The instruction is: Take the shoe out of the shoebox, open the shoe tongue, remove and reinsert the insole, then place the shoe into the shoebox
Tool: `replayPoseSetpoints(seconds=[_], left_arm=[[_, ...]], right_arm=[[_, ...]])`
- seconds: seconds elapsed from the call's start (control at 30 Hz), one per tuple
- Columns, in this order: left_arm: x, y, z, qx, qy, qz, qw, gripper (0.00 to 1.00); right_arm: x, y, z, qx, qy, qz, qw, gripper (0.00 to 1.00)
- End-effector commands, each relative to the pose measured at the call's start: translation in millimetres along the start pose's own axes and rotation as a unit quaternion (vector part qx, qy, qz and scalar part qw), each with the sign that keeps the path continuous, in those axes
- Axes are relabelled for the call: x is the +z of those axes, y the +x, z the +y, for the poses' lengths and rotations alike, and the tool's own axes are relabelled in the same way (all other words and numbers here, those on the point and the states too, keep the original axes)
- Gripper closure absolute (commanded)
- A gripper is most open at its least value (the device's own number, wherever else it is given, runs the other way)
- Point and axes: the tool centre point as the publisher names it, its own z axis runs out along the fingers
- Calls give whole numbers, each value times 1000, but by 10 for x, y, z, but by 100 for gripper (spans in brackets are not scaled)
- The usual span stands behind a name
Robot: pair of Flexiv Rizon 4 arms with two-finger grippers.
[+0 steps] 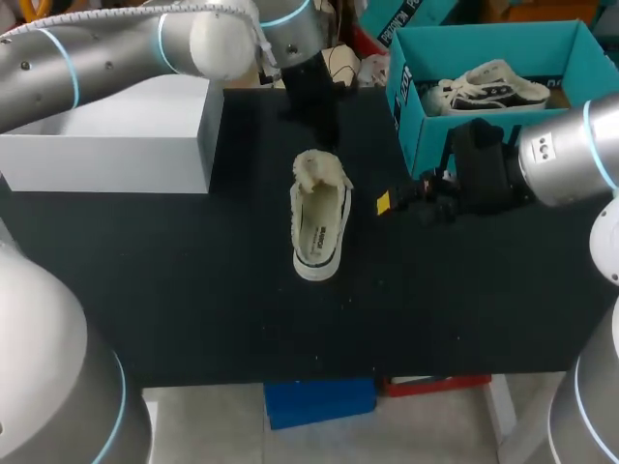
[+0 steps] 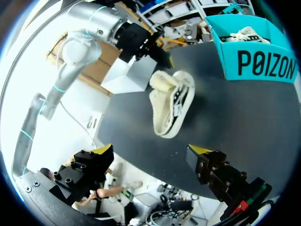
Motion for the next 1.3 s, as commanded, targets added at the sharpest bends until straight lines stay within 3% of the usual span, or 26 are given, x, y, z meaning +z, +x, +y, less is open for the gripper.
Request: replayPoseSetpoints(seconds=[0.03,0.3,0.47,0.57,0.63,0.83,1.0,1.1,1.3], left_arm=[[-117,120,-198,3,4,38,999,100],[160,440,-706,1,46,62,997,100],[311,533,-831,-5,57,68,996,100],[332,489,-865,4,56,54,997,100],[269,406,-810,16,37,30,999,100],[-136,142,-599,39,-75,-68,994,100],[-297,221,-448,34,-144,-62,987,100],[-281,332,-403,26,-156,-31,987,100],[-79,457,-500,25,-123,7,992,100]], right_arm=[[0,7,2,0,1,-1,1000,0],[0,7,2,0,1,-1,1000,0],[0,7,2,0,1,-1,1000,0],[0,7,2,0,1,-1,1000,0],[0,7,2,0,1,-1,1000,0],[0,7,2,0,1,-1,1000,0],[0,7,2,0,1,-1,1000,0],[0,7,2,0,1,-1,1000,0],[0,7,2,0,1,-1,1000,0]])
